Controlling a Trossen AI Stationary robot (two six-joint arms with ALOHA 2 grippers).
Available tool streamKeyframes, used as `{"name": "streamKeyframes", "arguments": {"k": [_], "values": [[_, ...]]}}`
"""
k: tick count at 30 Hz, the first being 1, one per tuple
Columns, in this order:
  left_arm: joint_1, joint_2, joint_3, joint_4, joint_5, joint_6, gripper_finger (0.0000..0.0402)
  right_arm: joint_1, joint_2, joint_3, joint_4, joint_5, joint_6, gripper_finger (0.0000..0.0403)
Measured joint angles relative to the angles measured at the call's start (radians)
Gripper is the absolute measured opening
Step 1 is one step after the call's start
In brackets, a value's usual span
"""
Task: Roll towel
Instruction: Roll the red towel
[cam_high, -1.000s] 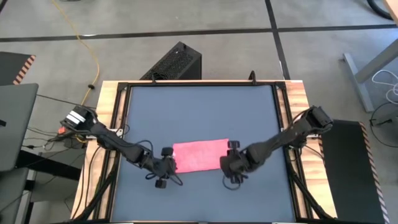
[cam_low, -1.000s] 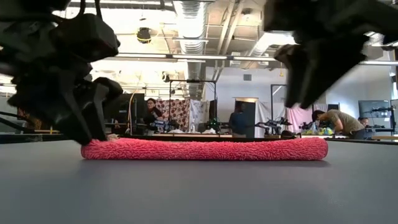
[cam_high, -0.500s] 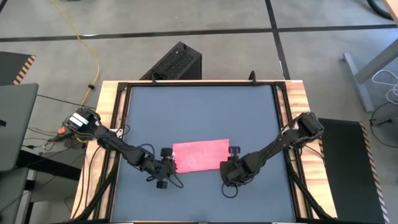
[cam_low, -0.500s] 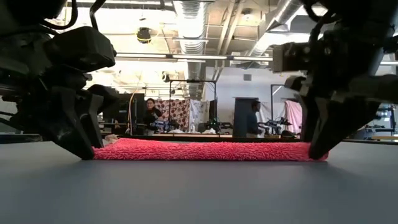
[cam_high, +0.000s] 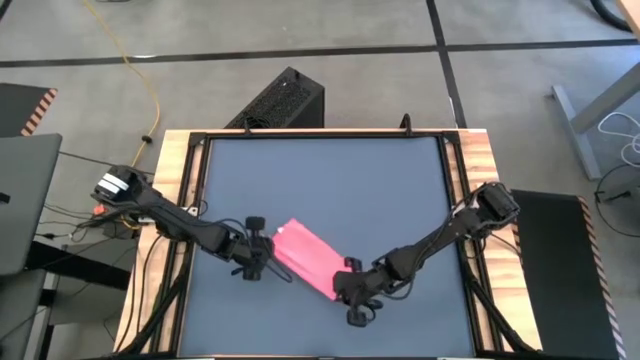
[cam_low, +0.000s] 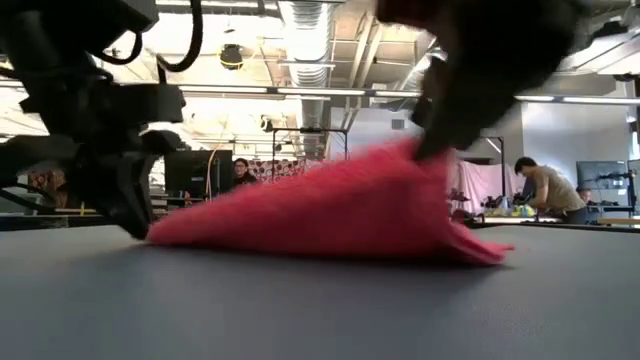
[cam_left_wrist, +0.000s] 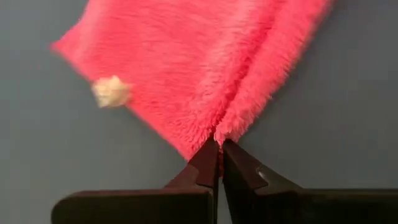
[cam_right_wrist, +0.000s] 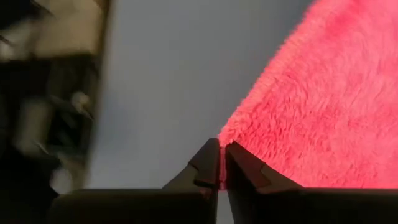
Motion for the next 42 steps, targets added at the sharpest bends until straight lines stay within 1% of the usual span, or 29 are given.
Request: {"name": "streamKeyframes", "arguments": {"k": [2,4,6,10,13,15,17,19,20,21,23,25,27,28,30,34,35,36,38,40,42], "values": [[0.019,-0.047,0.014,-0.064,-0.023,0.004,0.0003,-0.001,-0.001,0.016,0.034,-0.013,-0.037,0.0054],[0.034,-0.093,0.028,-0.109,-0.022,0.027,0.0012,0.001,-0.001,0.029,0.051,-0.030,-0.068,0.0064],[0.043,-0.136,0.034,-0.150,-0.018,0.044,0.0028,-0.005,-0.001,0.033,0.046,-0.057,-0.075,0.0078],[0.061,-0.201,0.074,-0.249,-0.033,0.031,0.0066,-0.030,-0.001,0.034,0.042,-0.126,-0.086,0.0115],[0.071,-0.228,0.101,-0.355,-0.033,-0.009,0.0087,-0.045,-0.001,0.035,0.019,-0.147,-0.190,0.0143],[0.072,-0.243,0.119,-0.405,-0.034,-0.043,0.0096,-0.043,-0.002,0.035,-0.015,-0.136,-0.266,0.0157],[0.072,-0.245,0.130,-0.448,-0.027,-0.080,0.0099,-0.038,-0.001,0.035,-0.065,-0.084,-0.352,0.0164],[0.072,-0.242,0.133,-0.480,0.002,-0.123,0.0100,-0.036,0.004,0.035,-0.110,-0.032,-0.431,0.0167],[0.072,-0.240,0.132,-0.475,0.012,-0.148,0.0101,-0.034,0.006,0.035,-0.133,-0.012,-0.465,0.0167],[0.070,-0.239,0.124,-0.431,0.020,-0.170,0.0101,-0.034,0.008,0.035,-0.152,0.000,-0.498,0.0167],[0.062,-0.232,0.092,-0.270,0.054,-0.174,0.0100,-0.036,0.008,0.034,-0.164,0.021,-0.570,0.0165],[0.046,-0.211,0.057,-0.081,0.083,-0.126,0.0100,-0.041,0.008,0.036,-0.175,0.047,-0.647,0.0162],[0.032,-0.177,0.031,0.082,0.074,-0.120,0.0098,-0.056,0.008,0.035,-0.180,0.083,-0.721,0.0158],[0.027,-0.152,0.027,0.145,0.064,-0.130,0.0097,-0.071,0.008,0.035,-0.172,0.096,-0.751,0.0155],[0.009,-0.093,0.027,0.219,0.065,-0.164,0.0092,-0.113,0.012,0.035,-0.133,0.102,-0.799,0.0148],[-0.037,0.036,0.025,0.274,0.149,-0.243,0.0074,-0.200,0.059,0.035,-0.081,0.099,-0.858,0.0121],[-0.048,0.065,0.025,0.269,0.150,-0.259,0.0067,-0.222,0.076,0.035,-0.061,0.090,-0.865,0.0110],[-0.057,0.093,0.024,0.266,0.137,-0.280,0.0059,-0.239,0.092,0.035,-0.049,0.068,-0.873,0.0098],[-0.070,0.130,0.025,0.239,0.072,-0.327,0.0043,-0.265,0.121,0.034,-0.032,0.019,-0.872,0.0069],[-0.075,0.144,0.026,0.186,0.019,-0.362,0.0025,-0.277,0.145,0.035,-0.027,-0.018,-0.839,0.0038],[-0.075,0.147,0.029,0.148,-0.002,-0.379,0.0009,-0.266,0.165,0.036,-0.011,-0.032,-0.793,0.0016]]}}
